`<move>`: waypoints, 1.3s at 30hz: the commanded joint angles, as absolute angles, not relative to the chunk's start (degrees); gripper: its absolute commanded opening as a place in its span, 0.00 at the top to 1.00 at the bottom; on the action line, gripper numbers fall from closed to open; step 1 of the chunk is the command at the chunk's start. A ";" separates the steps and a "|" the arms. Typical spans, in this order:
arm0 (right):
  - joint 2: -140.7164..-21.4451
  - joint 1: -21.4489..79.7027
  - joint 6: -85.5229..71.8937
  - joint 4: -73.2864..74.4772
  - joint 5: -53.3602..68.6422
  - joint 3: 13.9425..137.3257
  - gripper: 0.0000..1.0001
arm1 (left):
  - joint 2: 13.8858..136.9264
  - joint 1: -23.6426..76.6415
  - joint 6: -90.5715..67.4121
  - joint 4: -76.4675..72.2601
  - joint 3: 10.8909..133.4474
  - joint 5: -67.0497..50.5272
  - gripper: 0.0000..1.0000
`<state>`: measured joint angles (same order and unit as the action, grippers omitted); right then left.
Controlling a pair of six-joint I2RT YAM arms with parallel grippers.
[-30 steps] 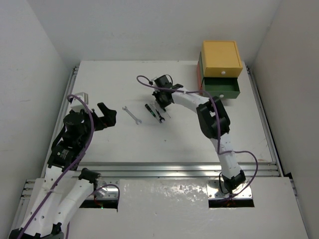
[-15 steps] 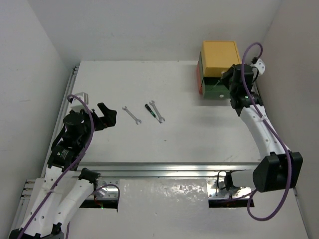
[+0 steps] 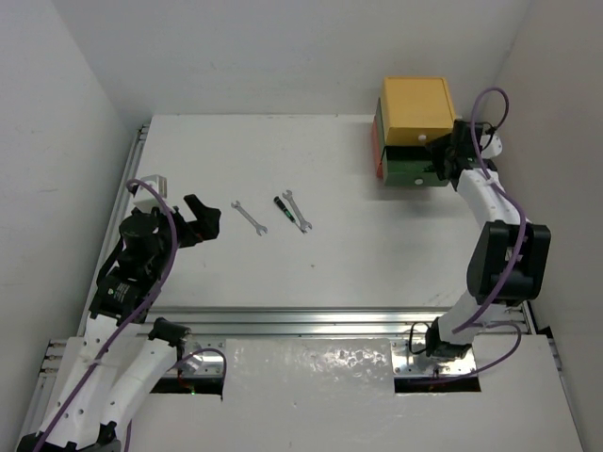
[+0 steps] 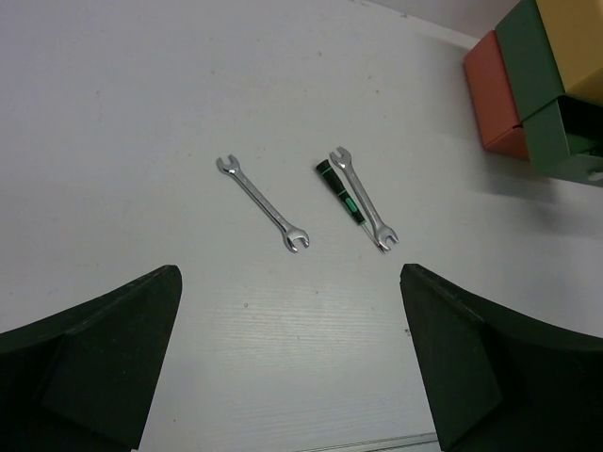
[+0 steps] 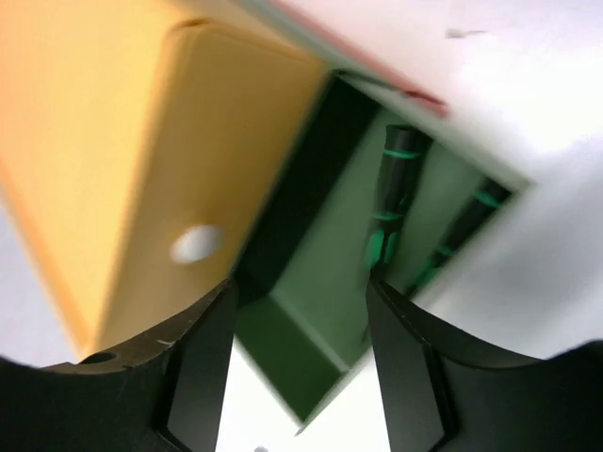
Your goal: Sort the tools into containers
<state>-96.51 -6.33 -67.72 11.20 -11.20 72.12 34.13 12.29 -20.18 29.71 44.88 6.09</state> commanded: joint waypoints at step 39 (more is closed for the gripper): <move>-136.13 41.40 -3.52 21.44 -5.18 106.69 0.56 | 32.34 9.93 -21.01 28.04 45.26 9.41 0.00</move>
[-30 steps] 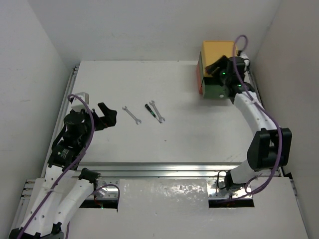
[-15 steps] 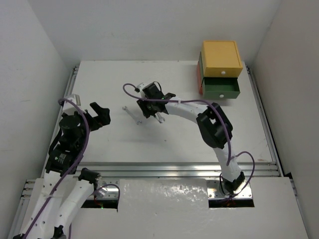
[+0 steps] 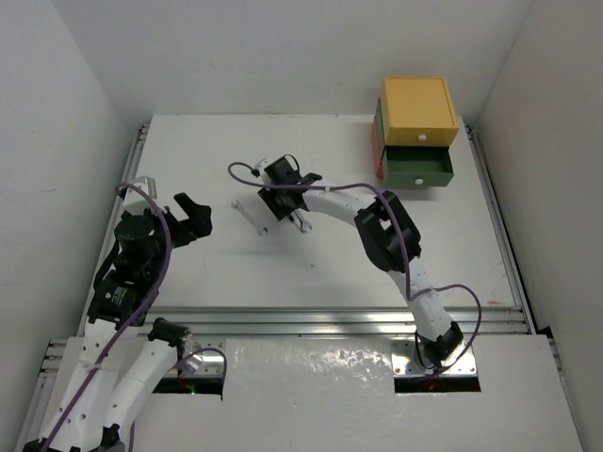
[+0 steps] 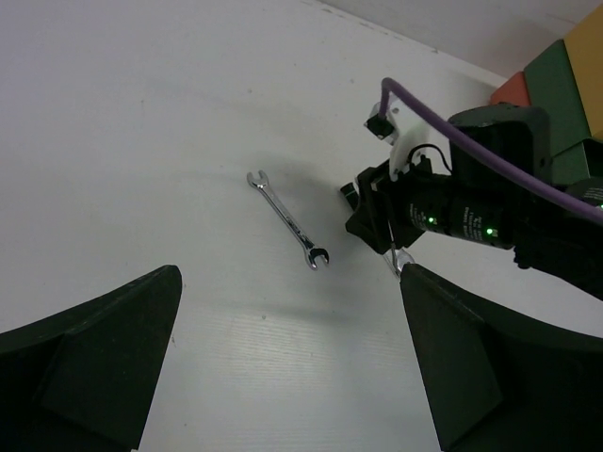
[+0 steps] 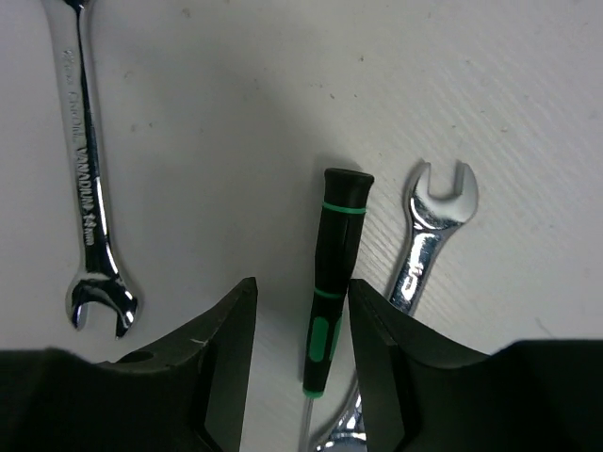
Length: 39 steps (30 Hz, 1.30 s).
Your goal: Sort the tools into containers
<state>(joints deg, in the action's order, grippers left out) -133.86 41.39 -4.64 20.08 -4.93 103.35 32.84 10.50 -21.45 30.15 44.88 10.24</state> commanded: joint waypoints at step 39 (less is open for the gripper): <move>-91.84 -2.72 -68.11 -0.18 -14.95 68.10 0.84 | 34.01 10.11 -20.74 27.69 45.09 8.00 0.00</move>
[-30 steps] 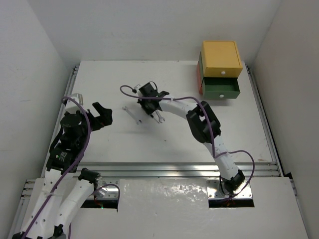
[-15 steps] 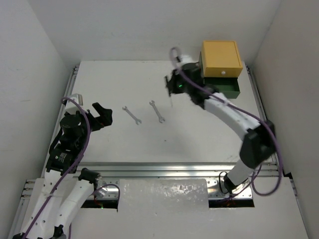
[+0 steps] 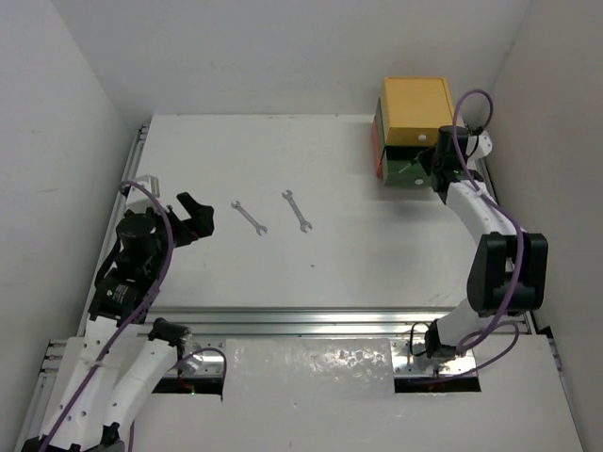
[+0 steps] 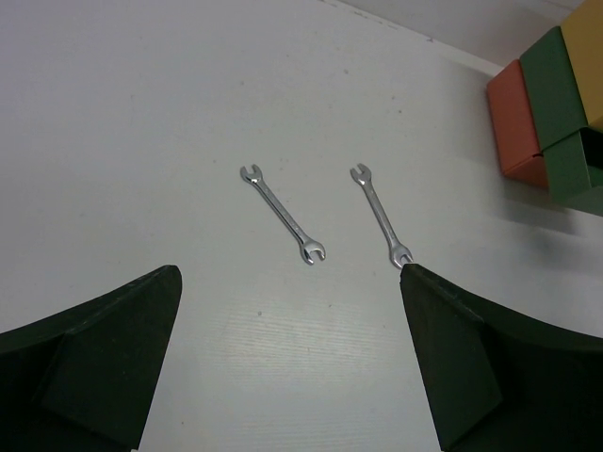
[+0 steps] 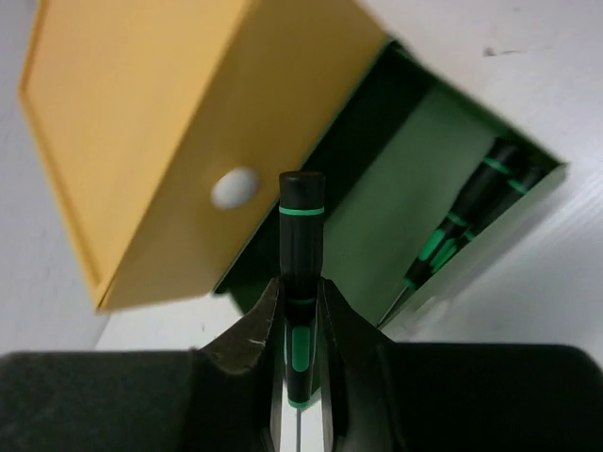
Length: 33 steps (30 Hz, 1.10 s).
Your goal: Sort the tools into containers
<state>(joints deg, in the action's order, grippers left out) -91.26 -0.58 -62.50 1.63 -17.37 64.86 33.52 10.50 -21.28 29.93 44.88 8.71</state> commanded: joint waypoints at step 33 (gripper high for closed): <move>-92.90 -3.16 -36.04 -16.07 -5.10 52.64 0.98 | 34.80 10.02 -20.48 27.42 45.09 7.12 0.00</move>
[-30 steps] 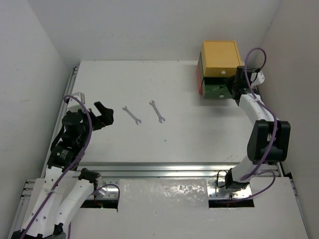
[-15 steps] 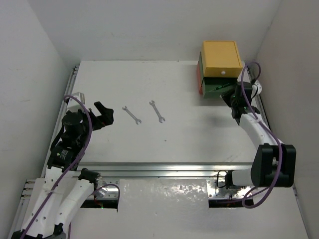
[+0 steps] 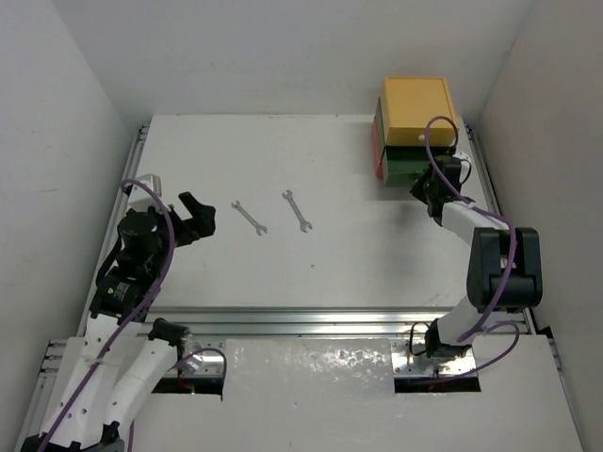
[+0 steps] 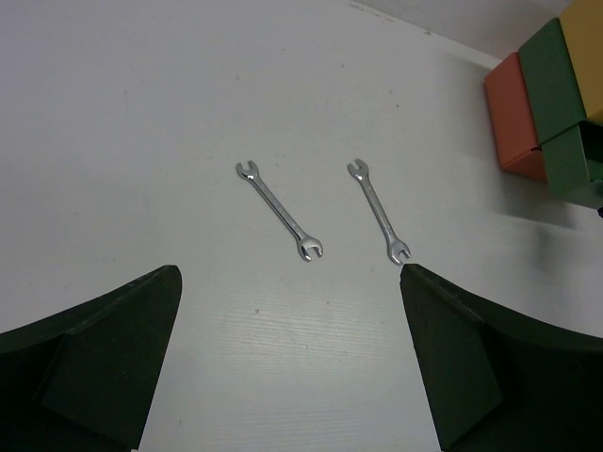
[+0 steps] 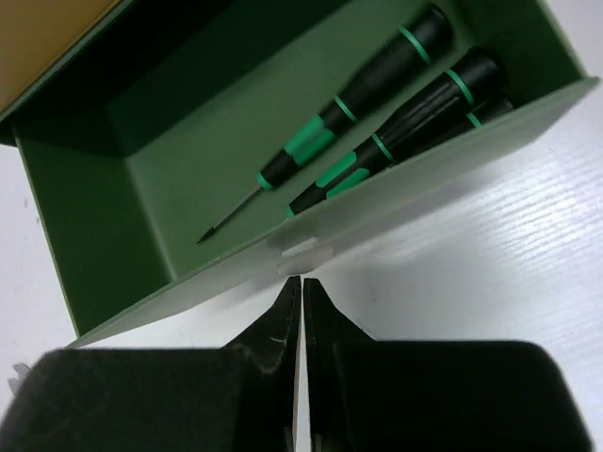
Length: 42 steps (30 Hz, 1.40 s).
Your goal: Sort the tools into containers
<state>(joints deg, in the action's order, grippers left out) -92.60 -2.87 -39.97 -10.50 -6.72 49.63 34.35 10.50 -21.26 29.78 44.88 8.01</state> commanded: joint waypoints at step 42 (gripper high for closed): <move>-104.35 -5.18 -22.57 -28.46 5.01 57.06 0.73 | 36.30 10.02 -19.60 26.37 44.91 3.69 0.00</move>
<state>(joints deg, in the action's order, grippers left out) -109.45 -4.36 -20.95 -21.82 4.43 62.89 36.45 10.50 -20.67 29.34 44.88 4.36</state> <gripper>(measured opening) 0.249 0.996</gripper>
